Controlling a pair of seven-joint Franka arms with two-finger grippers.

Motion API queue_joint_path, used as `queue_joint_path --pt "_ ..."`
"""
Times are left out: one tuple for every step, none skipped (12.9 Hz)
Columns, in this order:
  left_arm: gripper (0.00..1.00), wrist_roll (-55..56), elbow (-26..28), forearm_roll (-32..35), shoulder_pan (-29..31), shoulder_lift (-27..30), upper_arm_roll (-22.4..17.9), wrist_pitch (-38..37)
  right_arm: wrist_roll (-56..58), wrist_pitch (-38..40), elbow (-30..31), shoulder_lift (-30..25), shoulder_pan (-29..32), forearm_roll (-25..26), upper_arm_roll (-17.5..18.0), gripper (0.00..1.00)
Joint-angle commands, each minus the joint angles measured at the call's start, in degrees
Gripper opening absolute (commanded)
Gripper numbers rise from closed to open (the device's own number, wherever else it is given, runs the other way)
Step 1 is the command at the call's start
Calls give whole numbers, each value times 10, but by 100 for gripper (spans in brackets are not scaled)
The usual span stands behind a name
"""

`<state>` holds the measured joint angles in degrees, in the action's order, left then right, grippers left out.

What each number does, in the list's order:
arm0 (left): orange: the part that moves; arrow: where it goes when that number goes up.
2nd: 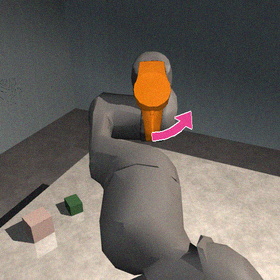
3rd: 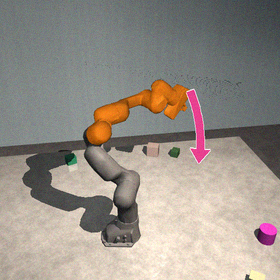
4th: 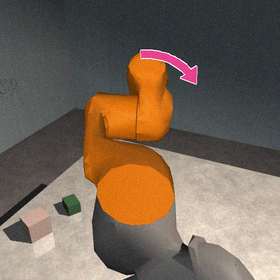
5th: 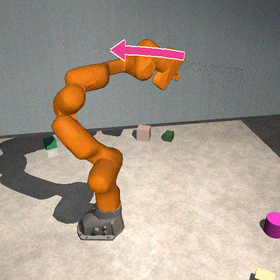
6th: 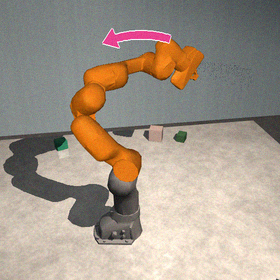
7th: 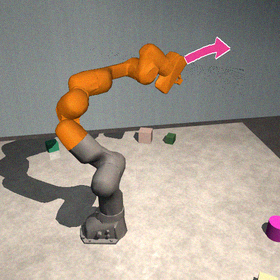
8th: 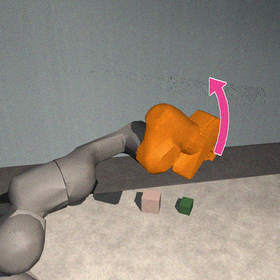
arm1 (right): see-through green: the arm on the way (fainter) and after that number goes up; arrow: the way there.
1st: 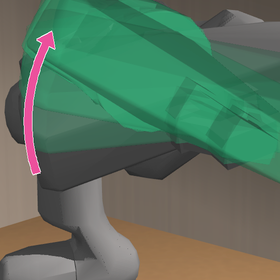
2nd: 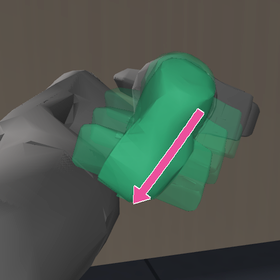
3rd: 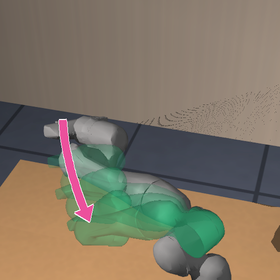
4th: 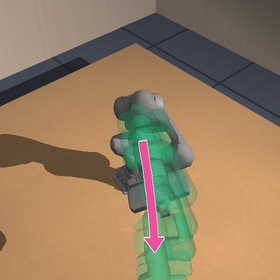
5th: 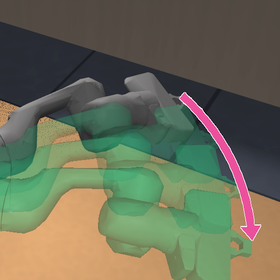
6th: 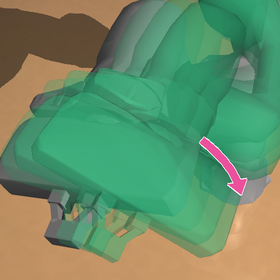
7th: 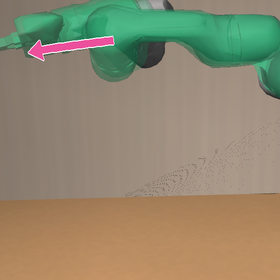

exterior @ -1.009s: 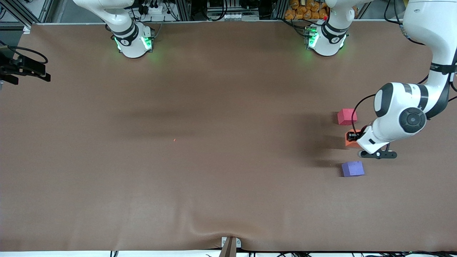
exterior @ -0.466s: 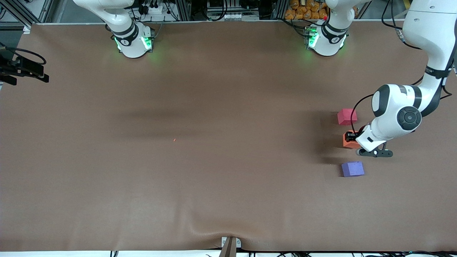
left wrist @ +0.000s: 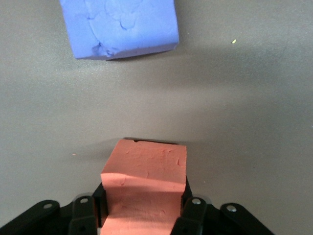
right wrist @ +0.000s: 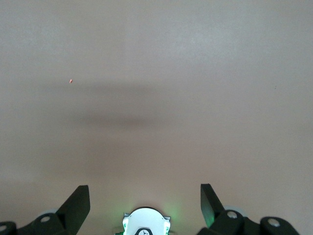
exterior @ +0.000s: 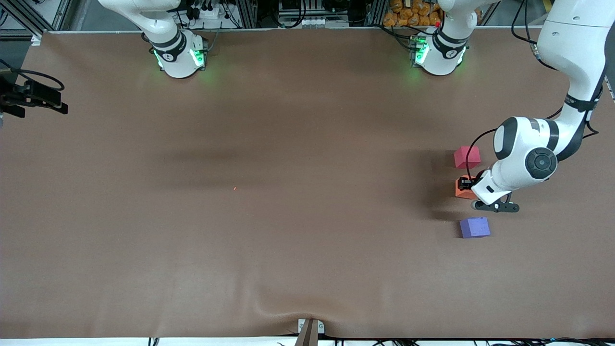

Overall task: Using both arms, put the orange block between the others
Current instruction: 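Lower the orange cube between the pink and blue cubes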

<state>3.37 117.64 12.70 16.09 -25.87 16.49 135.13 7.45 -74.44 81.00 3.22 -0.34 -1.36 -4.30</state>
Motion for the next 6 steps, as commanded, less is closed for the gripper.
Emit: queue_joint_path --pt "0 8 -9 12 2 -2 1 4 4 -2 -11 -1 1 1 2 100" --pt "0 9 -17 12 3 -8 0 4 3 -2 -13 -1 -4 1 2 100" --pt "0 12 -20 13 5 -10 -1 3 3 -2 -13 -1 -6 1 3 100" --pt "0 15 -20 13 5 -12 -1 3 3 -2 -15 -1 -7 2 3 100" --pt "0 20 -20 13 3 -14 -1 3 4 -2 -18 -1 -7 2 3 100" --pt "0 29 -21 14 2 -14 -1 3 4 -2 -18 -1 -7 2 3 100"
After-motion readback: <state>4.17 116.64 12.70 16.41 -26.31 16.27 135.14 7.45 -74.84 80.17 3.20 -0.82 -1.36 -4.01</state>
